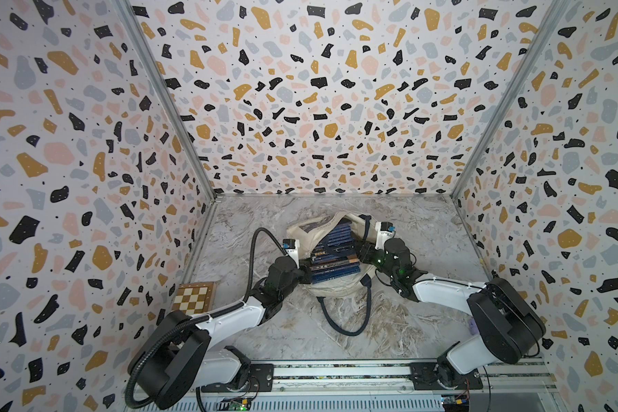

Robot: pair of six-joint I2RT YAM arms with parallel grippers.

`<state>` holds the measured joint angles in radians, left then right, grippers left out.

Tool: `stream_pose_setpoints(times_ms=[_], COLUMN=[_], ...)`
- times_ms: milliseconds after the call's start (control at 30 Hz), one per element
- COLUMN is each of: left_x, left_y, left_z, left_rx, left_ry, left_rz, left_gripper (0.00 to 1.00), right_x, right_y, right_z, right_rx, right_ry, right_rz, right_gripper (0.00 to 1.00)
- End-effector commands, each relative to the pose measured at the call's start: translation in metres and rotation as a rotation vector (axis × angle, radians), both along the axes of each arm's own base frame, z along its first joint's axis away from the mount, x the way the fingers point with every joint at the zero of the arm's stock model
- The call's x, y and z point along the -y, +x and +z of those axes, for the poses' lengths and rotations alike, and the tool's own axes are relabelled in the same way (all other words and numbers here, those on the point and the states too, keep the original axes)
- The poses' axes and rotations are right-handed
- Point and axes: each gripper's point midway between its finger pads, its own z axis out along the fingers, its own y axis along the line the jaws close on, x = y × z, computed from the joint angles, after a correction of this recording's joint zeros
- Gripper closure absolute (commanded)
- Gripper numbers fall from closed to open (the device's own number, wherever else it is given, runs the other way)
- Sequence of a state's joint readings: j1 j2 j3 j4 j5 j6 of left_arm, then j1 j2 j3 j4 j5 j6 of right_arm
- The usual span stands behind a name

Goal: Take out the books from the canvas bag
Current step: Adjust the canvas bag at the center of the board.

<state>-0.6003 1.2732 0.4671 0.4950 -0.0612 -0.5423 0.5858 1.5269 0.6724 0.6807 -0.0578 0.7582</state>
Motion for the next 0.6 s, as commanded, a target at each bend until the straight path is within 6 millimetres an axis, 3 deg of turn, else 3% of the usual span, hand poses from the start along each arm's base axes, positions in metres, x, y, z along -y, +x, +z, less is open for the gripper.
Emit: stream_pose_setpoints(times_ms=[0, 200, 333, 567], left_x=[0.003, 0.001, 0.000, -0.001], left_y=[-0.002, -0.001, 0.000, 0.001], left_z=[0.006, 0.005, 0.005, 0.002], left_rx=[0.030, 0.030, 0.030, 0.024], left_ry=[-0.010, -0.004, 0.000, 0.007], left_rz=[-0.022, -0.010, -0.001, 0.004], left_gripper=[1.00, 1.00, 1.00, 1.00], right_x=[-0.004, -0.001, 0.005, 0.010], right_y=[-0.002, -0.011, -0.019, -0.031], right_z=[0.008, 0.018, 0.033, 0.045], right_rx=[0.033, 0.039, 0.060, 0.032], right_ry=[0.013, 0.029, 0.029, 0.050], right_rz=[0.015, 0.020, 0.008, 0.017], right_gripper=[0.72, 0.92, 1.00, 1.00])
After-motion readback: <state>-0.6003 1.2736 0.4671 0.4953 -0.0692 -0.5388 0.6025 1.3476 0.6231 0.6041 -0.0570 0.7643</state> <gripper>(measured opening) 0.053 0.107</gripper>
